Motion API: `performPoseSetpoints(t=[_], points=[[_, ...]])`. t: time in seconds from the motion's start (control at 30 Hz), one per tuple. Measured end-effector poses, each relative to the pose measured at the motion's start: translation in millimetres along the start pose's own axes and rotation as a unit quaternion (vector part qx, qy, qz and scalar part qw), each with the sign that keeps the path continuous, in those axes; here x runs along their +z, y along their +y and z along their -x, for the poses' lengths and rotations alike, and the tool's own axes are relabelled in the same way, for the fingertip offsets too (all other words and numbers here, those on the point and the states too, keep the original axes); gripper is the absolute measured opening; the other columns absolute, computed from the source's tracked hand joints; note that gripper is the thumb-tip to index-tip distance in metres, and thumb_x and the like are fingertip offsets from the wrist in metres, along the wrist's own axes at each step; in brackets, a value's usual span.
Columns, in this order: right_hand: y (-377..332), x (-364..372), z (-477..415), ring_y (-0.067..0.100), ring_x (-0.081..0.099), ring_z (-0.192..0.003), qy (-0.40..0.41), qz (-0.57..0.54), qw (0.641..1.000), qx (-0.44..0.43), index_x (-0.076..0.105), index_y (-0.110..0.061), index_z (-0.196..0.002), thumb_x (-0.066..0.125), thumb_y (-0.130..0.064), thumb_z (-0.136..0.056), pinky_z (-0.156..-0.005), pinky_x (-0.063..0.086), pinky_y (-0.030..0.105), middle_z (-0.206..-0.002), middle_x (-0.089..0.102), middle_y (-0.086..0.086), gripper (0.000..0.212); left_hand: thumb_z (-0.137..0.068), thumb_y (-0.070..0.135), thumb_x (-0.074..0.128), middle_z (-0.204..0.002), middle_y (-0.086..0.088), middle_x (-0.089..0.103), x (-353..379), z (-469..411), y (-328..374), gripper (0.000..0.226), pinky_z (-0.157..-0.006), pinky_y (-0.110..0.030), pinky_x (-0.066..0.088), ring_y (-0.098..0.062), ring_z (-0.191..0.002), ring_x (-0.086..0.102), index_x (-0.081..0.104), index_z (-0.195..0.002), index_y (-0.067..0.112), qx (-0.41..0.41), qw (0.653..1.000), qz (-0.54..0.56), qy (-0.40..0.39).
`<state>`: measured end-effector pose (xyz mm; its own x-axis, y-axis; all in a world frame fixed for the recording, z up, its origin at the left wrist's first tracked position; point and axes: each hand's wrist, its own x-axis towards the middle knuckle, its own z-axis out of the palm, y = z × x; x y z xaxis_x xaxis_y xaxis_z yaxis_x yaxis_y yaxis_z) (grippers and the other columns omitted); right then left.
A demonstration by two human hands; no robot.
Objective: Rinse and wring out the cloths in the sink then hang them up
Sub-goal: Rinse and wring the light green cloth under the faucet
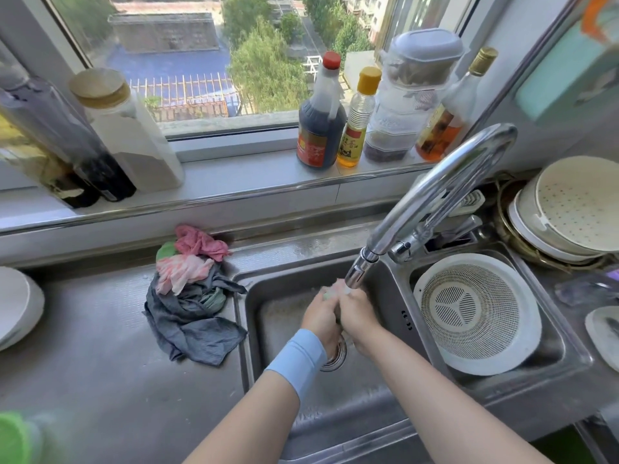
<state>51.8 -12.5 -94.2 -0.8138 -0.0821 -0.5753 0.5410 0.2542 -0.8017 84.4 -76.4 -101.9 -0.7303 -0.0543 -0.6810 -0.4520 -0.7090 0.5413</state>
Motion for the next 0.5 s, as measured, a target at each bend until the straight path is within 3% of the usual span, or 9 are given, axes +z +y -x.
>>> performPoseSetpoints(t=[0.03, 0.1, 0.17, 0.23, 0.33, 0.4, 0.43, 0.5], points=[[0.9, -3.2, 3.4, 0.017, 0.068, -0.093, -0.013, -0.01, 1.0, -0.013, 0.063, -0.014, -0.104, 0.056, -0.025, -0.095, -0.084, 0.054, 0.035, -0.103, 0.071, 0.008, 0.015, -0.099, 0.017, 0.053, -0.119, -0.023, 0.067, -1.4, -2.1, 0.8, 0.026, -0.083, -0.033, 0.051, -0.024, -0.095, 0.066, 0.065, -0.12, 0.006, 0.007, 0.999, -0.033, -0.006], [1.6, -13.3, 9.7, 0.006, 0.068, -0.089, -0.067, -0.047, 0.997, -0.016, 0.054, -0.016, -0.117, 0.052, -0.011, -0.099, -0.078, 0.055, 0.024, -0.105, 0.067, 0.003, 0.019, -0.093, 0.008, 0.06, -0.104, -0.021, 0.071, -3.4, -5.2, 0.8, 0.018, -0.073, -0.03, 0.056, -0.023, -0.085, 0.068, 0.074, -0.104, 0.009, 0.026, 0.997, -0.073, 0.005], [4.5, -25.7, 11.9, -0.007, 0.067, -0.087, -0.124, -0.021, 0.991, -0.044, 0.05, -0.024, -0.124, 0.048, -0.002, -0.101, -0.074, 0.053, 0.013, -0.106, 0.066, -0.009, 0.032, -0.09, 0.01, 0.066, -0.099, -0.02, 0.073, -4.7, -8.7, 1.0, 0.017, -0.076, -0.035, 0.058, -0.025, -0.082, 0.068, 0.075, -0.103, 0.007, 0.032, 0.994, -0.094, 0.049], [6.5, -34.9, 15.5, -0.007, 0.066, -0.096, -0.165, 0.026, 0.984, -0.068, 0.049, -0.031, -0.129, 0.053, 0.002, -0.098, -0.082, 0.052, 0.014, -0.109, 0.065, -0.014, 0.045, -0.086, 0.026, 0.074, -0.085, -0.01, 0.076, -6.1, -10.0, 2.2, 0.018, -0.071, -0.029, 0.059, -0.018, -0.072, 0.07, 0.079, -0.092, 0.01, 0.031, 0.986, -0.121, 0.11], [3.6, -38.4, 17.7, 0.001, 0.065, -0.099, -0.15, 0.072, 0.982, -0.088, 0.062, -0.029, -0.123, 0.059, 0.002, -0.093, -0.088, 0.053, 0.019, -0.108, 0.068, -0.012, 0.043, -0.082, 0.048, 0.072, -0.062, 0.0, 0.071, -8.9, -2.6, 6.1, 0.043, -0.045, -0.014, 0.046, -0.012, -0.053, 0.064, 0.075, -0.07, 0.007, 0.028, 0.961, -0.203, 0.184], [-2.0, -35.0, 14.5, 0.01, 0.068, -0.091, -0.071, 0.127, 0.984, -0.101, 0.072, -0.022, -0.101, 0.059, -0.011, -0.096, -0.078, 0.054, 0.02, -0.097, 0.072, -0.006, 0.018, -0.091, 0.044, 0.064, -0.074, -0.007, 0.074, -9.5, 0.9, 6.5, 0.044, -0.048, -0.02, 0.052, -0.018, -0.064, 0.069, 0.074, -0.081, 0.002, 0.024, 0.971, -0.176, 0.161], [-3.8, -33.1, 10.4, 0.016, 0.069, -0.087, -0.027, 0.16, 0.982, -0.098, 0.073, -0.018, -0.092, 0.059, -0.018, -0.096, -0.076, 0.053, 0.027, -0.091, 0.074, -0.001, 0.015, -0.096, 0.037, 0.059, -0.086, -0.013, 0.075, -7.2, 4.6, 6.8, 0.038, -0.056, -0.027, 0.057, -0.022, -0.075, 0.072, 0.073, -0.09, 0.002, 0.022, 0.982, -0.137, 0.128], [-7.7, -28.2, 1.8, 0.019, 0.066, -0.079, 0.049, 0.187, 0.978, -0.081, 0.071, -0.015, -0.079, 0.061, -0.026, -0.091, -0.067, 0.049, 0.029, -0.077, 0.072, 0.0, 0.019, -0.1, 0.027, 0.051, -0.108, -0.013, 0.072, -6.1, 9.9, 4.8, 0.026, -0.076, -0.036, 0.057, -0.023, -0.096, 0.069, 0.071, -0.107, 0.012, 0.023, 0.993, -0.102, 0.051]])
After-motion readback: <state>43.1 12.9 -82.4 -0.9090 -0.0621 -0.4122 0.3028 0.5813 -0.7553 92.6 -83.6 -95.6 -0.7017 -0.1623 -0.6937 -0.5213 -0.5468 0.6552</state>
